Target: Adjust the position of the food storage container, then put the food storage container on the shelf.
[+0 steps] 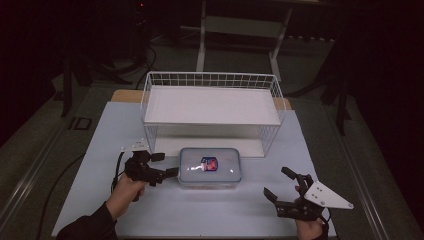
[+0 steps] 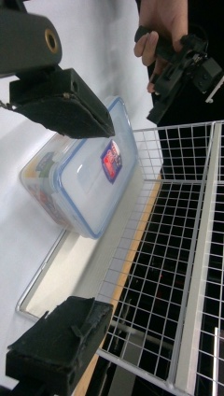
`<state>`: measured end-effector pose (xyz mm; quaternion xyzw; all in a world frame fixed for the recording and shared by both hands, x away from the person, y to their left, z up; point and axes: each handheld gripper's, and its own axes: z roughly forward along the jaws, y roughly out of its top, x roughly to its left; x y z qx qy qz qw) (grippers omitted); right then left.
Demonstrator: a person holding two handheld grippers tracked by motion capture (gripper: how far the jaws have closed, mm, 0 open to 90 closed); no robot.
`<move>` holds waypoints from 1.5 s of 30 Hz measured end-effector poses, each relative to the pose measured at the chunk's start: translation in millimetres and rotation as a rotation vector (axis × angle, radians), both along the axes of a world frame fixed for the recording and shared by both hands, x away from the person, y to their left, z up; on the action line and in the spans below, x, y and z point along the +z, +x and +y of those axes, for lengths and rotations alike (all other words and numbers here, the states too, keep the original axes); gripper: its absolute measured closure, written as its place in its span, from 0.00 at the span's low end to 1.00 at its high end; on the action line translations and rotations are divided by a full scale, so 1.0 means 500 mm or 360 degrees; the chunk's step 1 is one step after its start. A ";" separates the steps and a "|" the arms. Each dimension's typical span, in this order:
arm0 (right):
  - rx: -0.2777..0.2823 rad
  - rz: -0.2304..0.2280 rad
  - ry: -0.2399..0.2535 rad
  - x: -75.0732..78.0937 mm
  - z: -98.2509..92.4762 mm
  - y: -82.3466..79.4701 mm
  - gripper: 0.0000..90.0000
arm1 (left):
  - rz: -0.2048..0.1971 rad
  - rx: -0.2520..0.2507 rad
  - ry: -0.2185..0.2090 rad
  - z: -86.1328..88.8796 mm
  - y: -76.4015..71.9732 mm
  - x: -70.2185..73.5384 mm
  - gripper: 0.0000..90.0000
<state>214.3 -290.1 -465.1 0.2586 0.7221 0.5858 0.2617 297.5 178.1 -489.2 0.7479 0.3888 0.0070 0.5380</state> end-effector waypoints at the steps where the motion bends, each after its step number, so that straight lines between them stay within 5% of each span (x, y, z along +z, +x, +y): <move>1: 0.0000 0.0006 -0.0004 0.000 0.001 0.000 0.14 | 0.0009 0.0008 -0.0001 0.000 0.005 0.000 0.01; 8: 0.0002 0.0002 -0.0021 -0.002 0.006 0.001 0.14 | 0.0062 0.0024 -0.0032 -0.006 0.024 -0.006 0.01; 13: -0.0002 0.0007 -0.0019 -0.003 0.009 0.004 0.14 | 0.0169 0.0018 -0.0063 -0.019 0.042 -0.017 0.01; 20: -0.0045 -0.0018 -0.0033 -0.002 0.015 0.005 0.13 | 0.0407 0.0051 -0.0143 -0.026 0.070 -0.043 0.04; 22: -0.0058 -0.0013 -0.0035 -0.003 0.017 0.007 0.12 | 0.0534 0.0062 -0.0156 -0.024 0.075 -0.052 0.05; 24: -0.0103 -0.0025 -0.0050 -0.004 0.020 0.007 0.12 | 0.0571 0.0071 -0.0166 -0.022 0.078 -0.057 0.06; 29: -0.0061 -0.0034 -0.0014 -0.003 0.028 0.004 0.12 | 0.0725 0.0076 -0.0174 -0.015 0.090 -0.079 0.24; 33: -0.0010 -0.0023 -0.0025 -0.007 0.037 0.004 0.14 | 0.0836 0.0013 -0.0250 -0.013 0.096 -0.093 0.37; 35: -0.0012 -0.0025 -0.0036 -0.009 0.039 0.003 0.16 | 0.0854 -0.0012 -0.0287 -0.013 0.097 -0.096 0.39; 36: 0.0006 -0.0002 -0.0056 -0.010 0.043 0.004 0.16 | 0.0835 -0.0045 -0.0307 -0.011 0.096 -0.095 0.50; 41: 0.0000 0.0068 -0.0054 -0.013 0.045 0.006 0.21 | 0.0838 -0.0046 -0.0295 -0.011 0.097 -0.092 0.51; 45: -0.0019 0.0213 -0.0118 -0.012 0.054 0.019 0.39 | 0.0790 -0.0084 -0.0301 -0.006 0.085 -0.081 0.57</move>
